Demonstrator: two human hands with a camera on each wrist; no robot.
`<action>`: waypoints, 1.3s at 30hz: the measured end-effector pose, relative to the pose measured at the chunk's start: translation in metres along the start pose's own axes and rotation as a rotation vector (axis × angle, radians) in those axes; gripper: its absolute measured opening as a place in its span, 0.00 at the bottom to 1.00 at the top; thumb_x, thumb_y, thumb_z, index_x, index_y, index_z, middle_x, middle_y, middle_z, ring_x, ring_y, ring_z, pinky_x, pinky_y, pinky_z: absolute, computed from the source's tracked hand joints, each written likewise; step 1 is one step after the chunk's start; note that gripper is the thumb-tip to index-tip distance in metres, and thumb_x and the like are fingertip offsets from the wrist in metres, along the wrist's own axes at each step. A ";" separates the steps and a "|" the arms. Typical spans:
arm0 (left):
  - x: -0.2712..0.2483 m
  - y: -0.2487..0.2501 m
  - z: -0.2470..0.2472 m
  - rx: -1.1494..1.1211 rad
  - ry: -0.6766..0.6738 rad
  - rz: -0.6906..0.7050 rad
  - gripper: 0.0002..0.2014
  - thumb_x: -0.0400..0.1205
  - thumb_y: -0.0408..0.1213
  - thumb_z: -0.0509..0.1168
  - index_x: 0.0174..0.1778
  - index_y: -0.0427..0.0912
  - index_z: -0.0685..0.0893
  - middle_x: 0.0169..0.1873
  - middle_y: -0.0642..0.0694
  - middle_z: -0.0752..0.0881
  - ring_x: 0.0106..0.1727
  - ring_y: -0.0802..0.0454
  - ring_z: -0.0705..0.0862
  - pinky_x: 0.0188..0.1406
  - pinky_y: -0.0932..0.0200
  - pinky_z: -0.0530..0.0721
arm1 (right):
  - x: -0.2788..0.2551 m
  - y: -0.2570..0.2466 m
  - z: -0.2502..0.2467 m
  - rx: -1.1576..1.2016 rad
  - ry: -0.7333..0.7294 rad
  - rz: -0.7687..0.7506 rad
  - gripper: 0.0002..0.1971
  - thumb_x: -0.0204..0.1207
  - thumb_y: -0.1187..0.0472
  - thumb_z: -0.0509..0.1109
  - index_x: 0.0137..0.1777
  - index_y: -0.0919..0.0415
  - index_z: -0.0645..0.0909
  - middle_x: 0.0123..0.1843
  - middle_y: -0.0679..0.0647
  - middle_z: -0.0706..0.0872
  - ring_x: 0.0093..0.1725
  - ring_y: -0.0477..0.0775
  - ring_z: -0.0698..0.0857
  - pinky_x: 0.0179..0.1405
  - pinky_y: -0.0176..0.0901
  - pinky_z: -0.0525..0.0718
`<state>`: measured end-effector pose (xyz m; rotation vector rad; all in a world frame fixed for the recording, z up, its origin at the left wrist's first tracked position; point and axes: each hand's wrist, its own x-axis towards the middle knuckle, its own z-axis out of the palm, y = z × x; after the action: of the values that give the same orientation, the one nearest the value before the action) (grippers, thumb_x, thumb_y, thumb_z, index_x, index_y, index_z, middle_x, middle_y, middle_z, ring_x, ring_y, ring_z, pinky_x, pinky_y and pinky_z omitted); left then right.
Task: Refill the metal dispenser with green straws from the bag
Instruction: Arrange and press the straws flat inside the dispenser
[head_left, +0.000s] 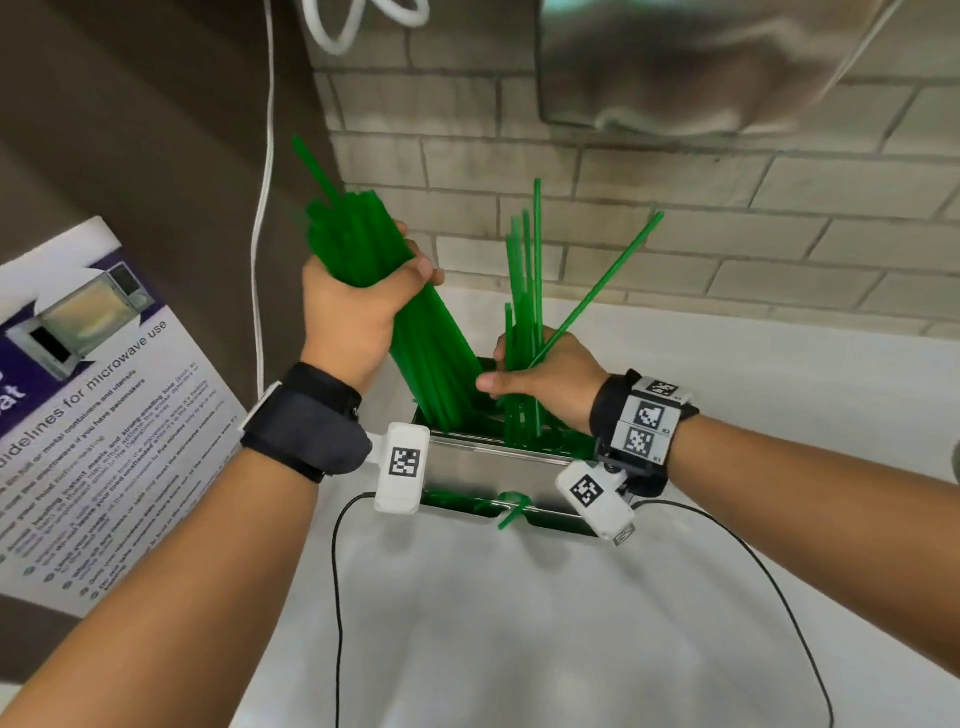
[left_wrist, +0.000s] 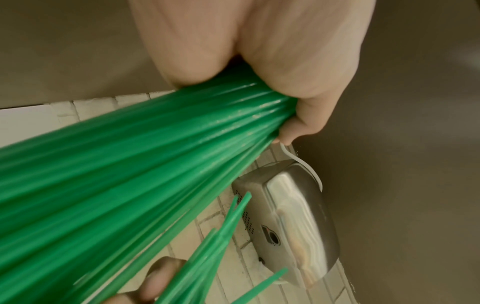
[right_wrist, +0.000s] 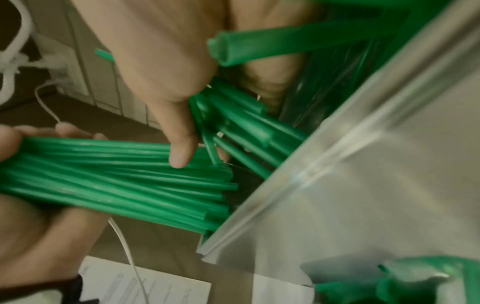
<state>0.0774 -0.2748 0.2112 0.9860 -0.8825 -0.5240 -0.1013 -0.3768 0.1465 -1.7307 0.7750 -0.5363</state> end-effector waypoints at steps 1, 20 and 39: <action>-0.001 -0.001 0.000 0.005 -0.002 -0.002 0.12 0.78 0.16 0.70 0.47 0.37 0.83 0.34 0.45 0.88 0.39 0.41 0.88 0.53 0.38 0.88 | -0.001 0.000 0.001 -0.035 -0.020 -0.008 0.16 0.58 0.52 0.88 0.42 0.51 0.86 0.39 0.54 0.92 0.45 0.58 0.93 0.61 0.61 0.88; 0.012 0.022 -0.010 -0.076 -0.010 0.065 0.13 0.77 0.15 0.69 0.50 0.35 0.80 0.38 0.38 0.81 0.43 0.38 0.82 0.50 0.41 0.87 | 0.011 -0.016 -0.019 0.262 -0.113 0.026 0.07 0.85 0.72 0.63 0.54 0.59 0.72 0.43 0.60 0.88 0.48 0.65 0.88 0.61 0.68 0.84; 0.014 0.021 -0.010 -0.074 -0.018 0.034 0.12 0.77 0.16 0.70 0.50 0.36 0.82 0.38 0.39 0.83 0.41 0.39 0.84 0.49 0.42 0.86 | 0.008 -0.043 -0.009 -0.599 -0.463 0.031 0.14 0.87 0.54 0.63 0.68 0.54 0.67 0.46 0.62 0.91 0.39 0.63 0.92 0.44 0.56 0.92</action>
<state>0.0937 -0.2703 0.2322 0.8988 -0.8882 -0.5332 -0.0918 -0.3810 0.1900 -2.2705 0.6579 0.1508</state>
